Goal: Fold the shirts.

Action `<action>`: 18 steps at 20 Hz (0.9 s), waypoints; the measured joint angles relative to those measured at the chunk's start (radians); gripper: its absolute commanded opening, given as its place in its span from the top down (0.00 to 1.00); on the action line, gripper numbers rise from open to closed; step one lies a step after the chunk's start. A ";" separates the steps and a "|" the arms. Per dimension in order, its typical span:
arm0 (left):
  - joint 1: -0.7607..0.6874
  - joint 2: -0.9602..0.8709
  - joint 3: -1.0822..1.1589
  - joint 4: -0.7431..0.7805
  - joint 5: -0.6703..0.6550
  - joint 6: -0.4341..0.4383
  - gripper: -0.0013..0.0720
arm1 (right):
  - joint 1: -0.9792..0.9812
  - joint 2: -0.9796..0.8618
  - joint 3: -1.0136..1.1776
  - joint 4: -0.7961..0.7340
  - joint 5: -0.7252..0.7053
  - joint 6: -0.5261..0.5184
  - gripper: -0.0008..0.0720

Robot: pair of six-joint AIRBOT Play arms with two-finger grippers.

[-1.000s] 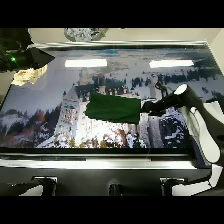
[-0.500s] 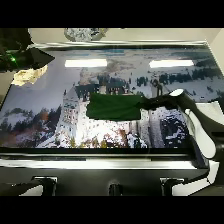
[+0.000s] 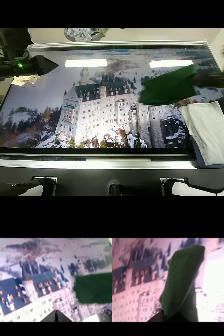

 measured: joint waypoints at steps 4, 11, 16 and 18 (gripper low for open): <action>0.000 0.000 -0.024 0.000 0.000 0.014 0.94 | -0.170 0.083 0.045 -0.014 0.080 0.056 0.92; 0.000 0.000 -0.032 0.000 0.000 0.029 0.95 | -0.428 0.152 0.061 -0.021 0.255 0.122 0.92; 0.000 0.000 -0.032 0.000 0.014 0.035 0.95 | -0.570 0.191 0.062 -0.130 0.393 0.133 0.92; 0.000 0.000 -0.032 -0.001 0.024 0.036 0.95 | -0.593 0.197 0.052 -0.272 0.469 0.127 0.92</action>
